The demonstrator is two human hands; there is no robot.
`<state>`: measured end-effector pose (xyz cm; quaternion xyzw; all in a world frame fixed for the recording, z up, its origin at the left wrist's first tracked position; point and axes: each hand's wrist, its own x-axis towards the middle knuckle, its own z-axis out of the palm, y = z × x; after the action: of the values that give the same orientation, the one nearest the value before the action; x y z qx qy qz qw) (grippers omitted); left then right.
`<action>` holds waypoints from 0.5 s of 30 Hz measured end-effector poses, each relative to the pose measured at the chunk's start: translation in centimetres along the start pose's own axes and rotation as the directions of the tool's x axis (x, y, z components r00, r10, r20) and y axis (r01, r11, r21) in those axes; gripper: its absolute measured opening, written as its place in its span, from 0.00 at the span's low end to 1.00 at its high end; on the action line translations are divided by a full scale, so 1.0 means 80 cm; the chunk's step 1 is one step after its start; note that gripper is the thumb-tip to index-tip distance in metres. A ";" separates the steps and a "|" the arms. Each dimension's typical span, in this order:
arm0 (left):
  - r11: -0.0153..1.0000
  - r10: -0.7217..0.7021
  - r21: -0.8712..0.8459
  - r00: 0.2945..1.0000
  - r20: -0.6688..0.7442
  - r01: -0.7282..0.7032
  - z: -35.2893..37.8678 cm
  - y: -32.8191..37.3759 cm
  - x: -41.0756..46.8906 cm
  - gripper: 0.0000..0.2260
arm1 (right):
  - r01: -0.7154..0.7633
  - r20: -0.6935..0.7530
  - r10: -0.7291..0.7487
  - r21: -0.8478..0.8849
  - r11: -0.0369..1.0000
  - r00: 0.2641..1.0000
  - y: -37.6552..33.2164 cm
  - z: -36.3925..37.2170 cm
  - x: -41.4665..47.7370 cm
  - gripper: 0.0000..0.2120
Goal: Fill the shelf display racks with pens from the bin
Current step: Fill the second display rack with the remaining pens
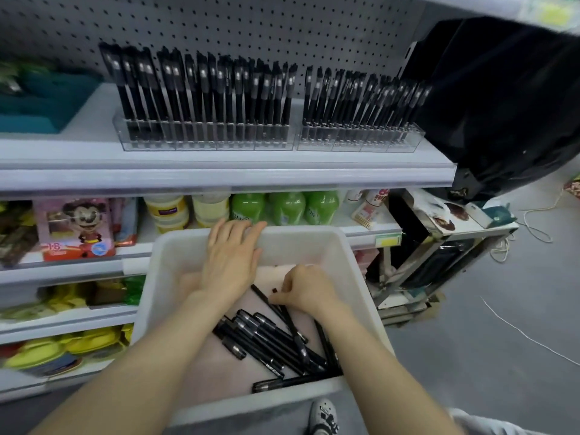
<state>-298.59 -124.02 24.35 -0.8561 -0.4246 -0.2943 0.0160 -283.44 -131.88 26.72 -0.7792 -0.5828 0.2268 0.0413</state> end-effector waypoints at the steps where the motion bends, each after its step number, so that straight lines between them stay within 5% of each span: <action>1: 1.000 -0.005 -0.005 1.000 -0.003 0.005 0.001 0.001 0.000 0.21 | -0.003 0.032 0.003 0.007 1.000 0.999 0.001 0.002 0.000 0.15; 7: 0.999 0.031 -0.011 0.999 -0.026 -0.031 -0.002 0.001 -0.002 0.22 | -0.030 0.037 0.024 0.151 0.988 0.999 0.013 0.004 0.011 0.12; 12: 0.978 0.167 -0.120 0.986 -0.030 -0.169 -0.004 0.014 0.001 0.28 | 0.029 0.032 -0.051 0.481 0.876 0.998 0.018 -0.002 0.012 0.07; 15: 0.950 0.285 -0.125 0.958 -0.028 -0.286 0.001 0.016 0.007 0.19 | 0.124 -0.027 -0.134 0.585 0.801 0.991 0.019 -0.022 0.010 0.07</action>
<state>-297.30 -124.41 24.88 -0.9064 -0.2764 -0.3195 0.0054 -281.25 -131.26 27.54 -0.6853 -0.5365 0.3980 0.2900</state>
